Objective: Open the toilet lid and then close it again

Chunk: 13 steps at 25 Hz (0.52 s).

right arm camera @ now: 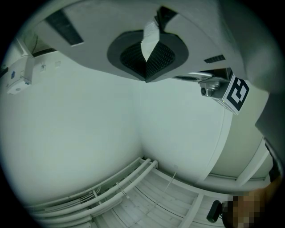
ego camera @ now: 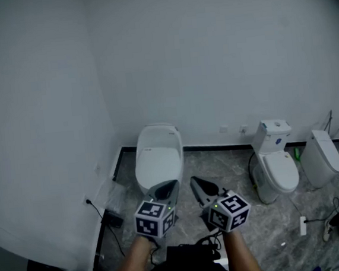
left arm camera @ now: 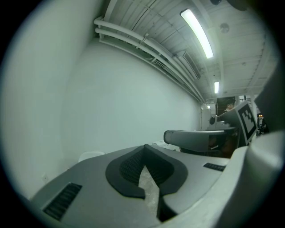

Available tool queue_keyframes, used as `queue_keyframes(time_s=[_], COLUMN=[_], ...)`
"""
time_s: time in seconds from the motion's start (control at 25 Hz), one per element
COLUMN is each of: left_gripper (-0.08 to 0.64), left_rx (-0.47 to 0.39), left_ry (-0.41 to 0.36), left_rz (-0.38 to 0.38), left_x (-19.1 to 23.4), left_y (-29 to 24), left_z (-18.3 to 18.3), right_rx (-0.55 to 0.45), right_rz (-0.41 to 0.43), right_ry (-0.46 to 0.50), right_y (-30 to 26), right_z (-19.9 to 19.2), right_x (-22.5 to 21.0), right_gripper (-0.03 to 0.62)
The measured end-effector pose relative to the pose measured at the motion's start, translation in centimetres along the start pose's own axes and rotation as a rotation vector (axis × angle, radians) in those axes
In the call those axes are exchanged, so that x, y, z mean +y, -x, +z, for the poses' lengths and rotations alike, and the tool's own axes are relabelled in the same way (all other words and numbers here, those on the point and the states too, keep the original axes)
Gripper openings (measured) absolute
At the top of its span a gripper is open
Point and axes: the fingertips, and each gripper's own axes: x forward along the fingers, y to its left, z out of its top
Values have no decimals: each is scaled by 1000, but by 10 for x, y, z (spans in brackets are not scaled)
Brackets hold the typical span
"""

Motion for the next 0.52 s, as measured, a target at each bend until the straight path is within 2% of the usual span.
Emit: queue_keyframes(time_s=[0.52], left_gripper=[5], left_rx=[-10], left_ry=[3], left_rz=[0], left_x=[-8], left_y=[-10], left_z=[2], right_rx=[4], right_rz=[-3], right_ry=[42], right_y=[7], right_z=[7], right_x=[-10], right_gripper=[8])
